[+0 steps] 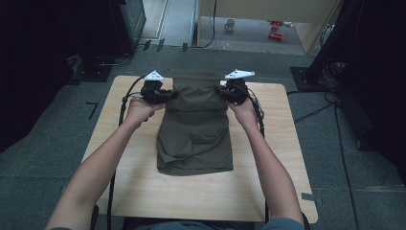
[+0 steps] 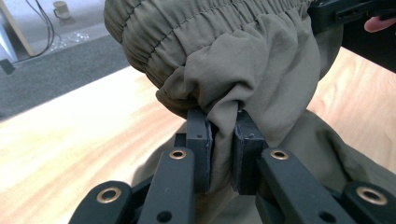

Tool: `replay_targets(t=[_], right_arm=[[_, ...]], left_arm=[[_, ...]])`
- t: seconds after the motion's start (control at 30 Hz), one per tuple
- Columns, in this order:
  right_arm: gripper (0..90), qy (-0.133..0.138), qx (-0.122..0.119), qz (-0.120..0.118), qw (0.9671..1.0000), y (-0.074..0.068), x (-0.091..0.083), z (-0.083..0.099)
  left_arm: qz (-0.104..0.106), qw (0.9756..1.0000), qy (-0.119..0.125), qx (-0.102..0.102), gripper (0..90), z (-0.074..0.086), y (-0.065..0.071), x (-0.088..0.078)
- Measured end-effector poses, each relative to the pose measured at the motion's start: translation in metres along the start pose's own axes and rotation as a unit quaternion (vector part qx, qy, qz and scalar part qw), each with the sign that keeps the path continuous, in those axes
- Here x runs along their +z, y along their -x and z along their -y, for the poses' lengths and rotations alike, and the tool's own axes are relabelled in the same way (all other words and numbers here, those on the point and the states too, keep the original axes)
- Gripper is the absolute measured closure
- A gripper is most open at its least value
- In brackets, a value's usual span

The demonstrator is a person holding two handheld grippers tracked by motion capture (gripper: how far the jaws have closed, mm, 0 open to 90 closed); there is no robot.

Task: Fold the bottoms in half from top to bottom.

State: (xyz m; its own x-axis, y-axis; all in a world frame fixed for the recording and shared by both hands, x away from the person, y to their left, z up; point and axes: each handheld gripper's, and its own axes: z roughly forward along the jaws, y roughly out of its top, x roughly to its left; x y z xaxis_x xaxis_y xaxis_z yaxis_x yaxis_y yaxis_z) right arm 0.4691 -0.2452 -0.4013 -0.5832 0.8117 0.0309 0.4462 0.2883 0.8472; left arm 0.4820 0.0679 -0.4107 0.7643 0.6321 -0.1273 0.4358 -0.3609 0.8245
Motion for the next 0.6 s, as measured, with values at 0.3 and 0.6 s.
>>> replay_targets(t=[0.3,0.6], right_arm=[[80.5,-0.008,0.000,-0.028,0.9996,-0.019,-0.016,0.029],[79.8,-0.035,-0.002,-0.039,0.9986,-0.035,-0.019,0.061]], left_arm=[[0.012,0.9999,0.001,0.006,80.7,0.032,0.029,-0.019],[0.005,0.9990,-0.032,0.032,80.2,0.059,0.047,-0.020]])
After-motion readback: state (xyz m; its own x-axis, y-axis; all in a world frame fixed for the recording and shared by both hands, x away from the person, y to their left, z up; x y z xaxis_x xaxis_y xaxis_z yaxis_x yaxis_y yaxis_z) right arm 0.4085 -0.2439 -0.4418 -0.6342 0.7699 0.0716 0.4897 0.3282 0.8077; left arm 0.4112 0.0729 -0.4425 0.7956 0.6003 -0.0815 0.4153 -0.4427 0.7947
